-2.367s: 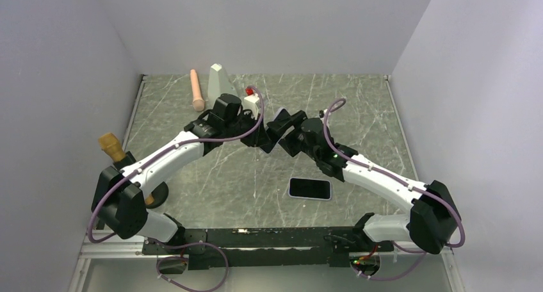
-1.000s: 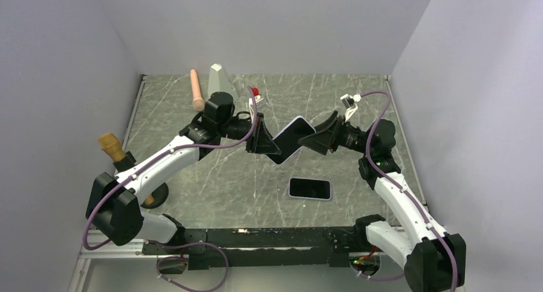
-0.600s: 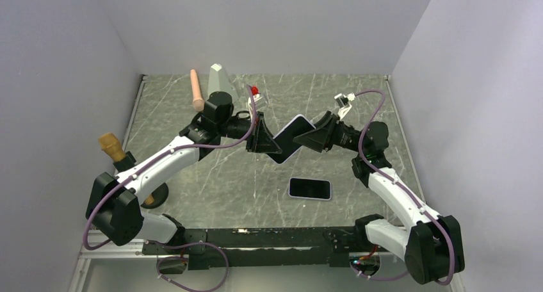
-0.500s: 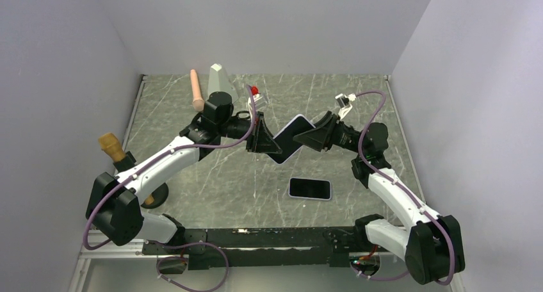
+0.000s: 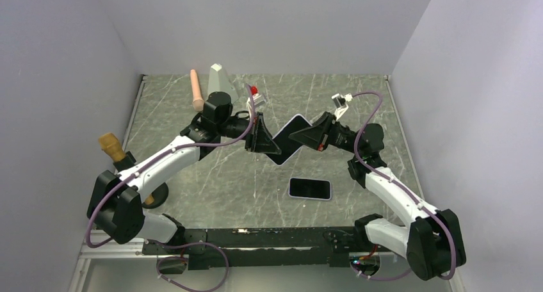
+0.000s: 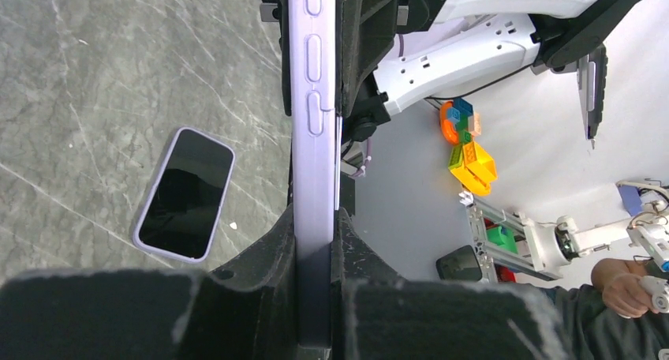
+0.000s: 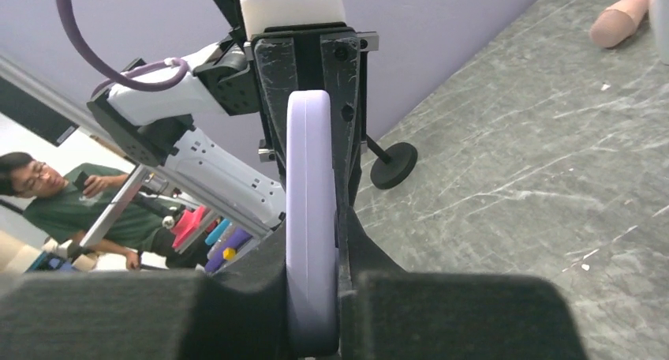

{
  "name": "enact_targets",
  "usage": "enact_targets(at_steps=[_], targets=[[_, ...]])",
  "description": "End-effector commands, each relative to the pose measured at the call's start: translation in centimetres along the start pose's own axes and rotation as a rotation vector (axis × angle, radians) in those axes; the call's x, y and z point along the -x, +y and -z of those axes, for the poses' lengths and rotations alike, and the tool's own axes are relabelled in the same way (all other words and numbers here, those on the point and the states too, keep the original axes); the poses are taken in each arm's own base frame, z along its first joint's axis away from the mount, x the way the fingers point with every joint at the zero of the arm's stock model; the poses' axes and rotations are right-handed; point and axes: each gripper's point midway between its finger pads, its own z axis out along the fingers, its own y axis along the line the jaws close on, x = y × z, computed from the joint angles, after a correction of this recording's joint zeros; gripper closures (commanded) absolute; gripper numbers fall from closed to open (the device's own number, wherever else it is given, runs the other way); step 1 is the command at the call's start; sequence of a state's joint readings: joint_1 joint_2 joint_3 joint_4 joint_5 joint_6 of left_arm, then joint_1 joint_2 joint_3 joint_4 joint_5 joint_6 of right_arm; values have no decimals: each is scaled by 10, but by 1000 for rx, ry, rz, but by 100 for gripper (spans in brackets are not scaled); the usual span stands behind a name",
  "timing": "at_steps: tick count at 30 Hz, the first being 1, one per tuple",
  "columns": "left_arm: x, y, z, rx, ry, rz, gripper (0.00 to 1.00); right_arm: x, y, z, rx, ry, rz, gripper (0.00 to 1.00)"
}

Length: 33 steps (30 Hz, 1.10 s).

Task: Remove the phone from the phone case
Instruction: Remove the phone case from the phone.

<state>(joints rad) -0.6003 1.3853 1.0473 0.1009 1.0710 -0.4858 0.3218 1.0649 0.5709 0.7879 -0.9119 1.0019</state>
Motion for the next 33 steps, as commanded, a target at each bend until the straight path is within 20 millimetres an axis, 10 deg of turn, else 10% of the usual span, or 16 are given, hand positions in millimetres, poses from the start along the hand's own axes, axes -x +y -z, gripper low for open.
enact_targets(at_steps=[1, 3, 8, 11, 19, 33], targets=[[19, -11, -2, -17, -47, -126, 100, 3, 4, -4, 36, -25, -28, 100], [20, -6, -2, 18, -34, -108, 96, 3, 0, -5, 23, -30, -45, 100], [25, 4, 3, 120, -58, -120, 42, 7, -3, -9, 17, -18, -56, 100], [29, 10, 9, 183, -88, -140, 26, 11, 0, -9, 14, -32, -70, 100], [53, 20, 44, 423, -253, -149, 30, 26, -7, 0, -97, -49, -111, 100], [18, -7, 76, 434, -434, 77, 36, 25, 2, -2, -23, -23, -163, 100]])
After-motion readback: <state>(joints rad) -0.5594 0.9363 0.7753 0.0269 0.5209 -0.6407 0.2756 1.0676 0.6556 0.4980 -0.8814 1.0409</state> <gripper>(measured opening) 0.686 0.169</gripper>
